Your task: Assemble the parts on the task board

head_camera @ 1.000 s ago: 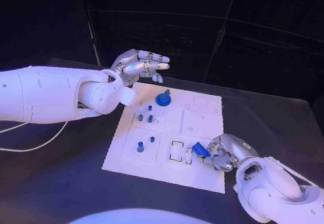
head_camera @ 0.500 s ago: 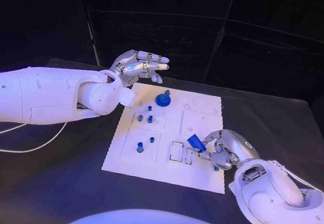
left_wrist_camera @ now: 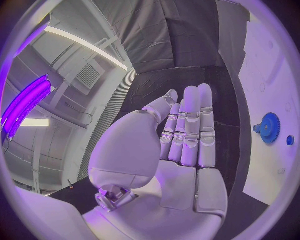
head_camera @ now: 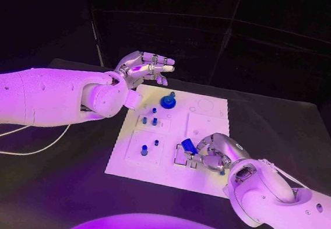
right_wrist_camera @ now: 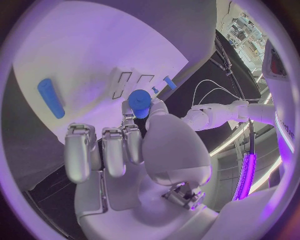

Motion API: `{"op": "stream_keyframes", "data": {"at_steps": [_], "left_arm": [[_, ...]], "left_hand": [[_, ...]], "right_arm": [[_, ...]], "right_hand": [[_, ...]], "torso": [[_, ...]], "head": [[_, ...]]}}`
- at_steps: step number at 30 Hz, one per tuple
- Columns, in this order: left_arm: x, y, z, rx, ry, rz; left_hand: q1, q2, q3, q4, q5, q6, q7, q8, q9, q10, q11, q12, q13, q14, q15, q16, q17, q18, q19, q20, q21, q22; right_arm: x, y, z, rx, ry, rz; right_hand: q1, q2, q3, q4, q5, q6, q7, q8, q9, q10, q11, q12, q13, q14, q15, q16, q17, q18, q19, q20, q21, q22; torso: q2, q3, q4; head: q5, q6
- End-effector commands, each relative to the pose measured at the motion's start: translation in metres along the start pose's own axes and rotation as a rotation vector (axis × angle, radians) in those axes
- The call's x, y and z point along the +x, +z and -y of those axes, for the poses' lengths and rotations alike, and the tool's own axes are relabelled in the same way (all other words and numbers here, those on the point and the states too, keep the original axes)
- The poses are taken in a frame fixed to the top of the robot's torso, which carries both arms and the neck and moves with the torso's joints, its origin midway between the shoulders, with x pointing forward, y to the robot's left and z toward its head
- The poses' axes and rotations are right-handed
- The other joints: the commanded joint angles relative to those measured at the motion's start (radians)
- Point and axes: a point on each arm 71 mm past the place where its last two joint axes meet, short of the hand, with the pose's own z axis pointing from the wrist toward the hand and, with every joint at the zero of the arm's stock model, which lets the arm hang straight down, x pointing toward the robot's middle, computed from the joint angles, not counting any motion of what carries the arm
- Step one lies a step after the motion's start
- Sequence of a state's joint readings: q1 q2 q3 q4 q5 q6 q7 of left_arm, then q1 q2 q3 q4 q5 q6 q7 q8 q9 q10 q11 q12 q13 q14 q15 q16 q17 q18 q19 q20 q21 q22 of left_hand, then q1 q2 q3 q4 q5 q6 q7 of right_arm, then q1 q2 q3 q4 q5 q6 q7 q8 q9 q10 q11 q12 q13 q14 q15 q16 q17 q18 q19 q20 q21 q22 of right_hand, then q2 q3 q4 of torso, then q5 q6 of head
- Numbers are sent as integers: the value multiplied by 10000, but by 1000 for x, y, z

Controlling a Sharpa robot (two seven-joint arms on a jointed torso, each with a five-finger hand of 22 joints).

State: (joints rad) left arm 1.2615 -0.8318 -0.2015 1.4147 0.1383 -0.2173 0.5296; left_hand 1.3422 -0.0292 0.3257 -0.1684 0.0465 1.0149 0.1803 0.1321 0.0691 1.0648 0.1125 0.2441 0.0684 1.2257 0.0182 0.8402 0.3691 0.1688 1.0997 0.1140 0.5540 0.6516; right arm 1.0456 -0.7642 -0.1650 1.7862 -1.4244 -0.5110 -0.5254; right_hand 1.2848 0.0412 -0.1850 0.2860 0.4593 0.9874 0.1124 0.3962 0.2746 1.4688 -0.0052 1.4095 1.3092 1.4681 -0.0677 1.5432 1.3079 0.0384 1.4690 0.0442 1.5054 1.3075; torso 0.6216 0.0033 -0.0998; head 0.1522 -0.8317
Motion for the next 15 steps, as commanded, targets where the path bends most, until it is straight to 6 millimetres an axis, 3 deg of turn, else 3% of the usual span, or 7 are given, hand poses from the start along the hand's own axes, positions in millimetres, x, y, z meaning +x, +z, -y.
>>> {"op": "stream_keyframes", "data": {"at_steps": [1, 8, 15], "left_arm": [[2, 0, 1, 46, -97, -148], [3, 0, 1, 6, -125, -202], [3, 0, 1, -32, -134, -215]], "left_hand": [[49, 75, -69, -1, 14, -5, 33, 40, -6, -32, -6, 54, 2, -15, 19, -33, -8, 126, -13, 31, -49, -10], [8, 70, -109, 27, 14, -18, 43, 37, -9, -46, 3, 61, 1, -10, 28, -39, -13, 121, -11, 38, -63, -21], [6, 67, -117, 28, 15, -28, 47, 33, -11, -54, 4, 62, 0, -9, 29, -41, -14, 122, -10, 38, -67, -24]], "right_arm": [[5, 2, -1, 243, 100, -693], [9, 6, -6, 242, 268, -839], [10, 8, -6, 328, 360, -901]], "right_hand": [[-43, 59, -53, 0, -2, 654, -534, 17, 32, 121, -95, 27, 980, 911, -88, -3, 2059, -123, 555, -82, 28, 1503], [-63, 104, -70, -5, 55, 763, -583, 32, 78, 133, -137, 9, 976, 910, -123, -5, 2055, -122, 554, -114, 24, 1499], [-50, 112, -67, -15, 71, 776, -593, 30, 87, 128, -146, -8, 963, 910, -131, -6, 2053, -121, 554, -121, 23, 1497]], "torso": [[6, -3, -14], [-1, 6, -35], [-7, 2, -14]], "head": [[-20, -43], [-67, -33], [-91, -29]]}}
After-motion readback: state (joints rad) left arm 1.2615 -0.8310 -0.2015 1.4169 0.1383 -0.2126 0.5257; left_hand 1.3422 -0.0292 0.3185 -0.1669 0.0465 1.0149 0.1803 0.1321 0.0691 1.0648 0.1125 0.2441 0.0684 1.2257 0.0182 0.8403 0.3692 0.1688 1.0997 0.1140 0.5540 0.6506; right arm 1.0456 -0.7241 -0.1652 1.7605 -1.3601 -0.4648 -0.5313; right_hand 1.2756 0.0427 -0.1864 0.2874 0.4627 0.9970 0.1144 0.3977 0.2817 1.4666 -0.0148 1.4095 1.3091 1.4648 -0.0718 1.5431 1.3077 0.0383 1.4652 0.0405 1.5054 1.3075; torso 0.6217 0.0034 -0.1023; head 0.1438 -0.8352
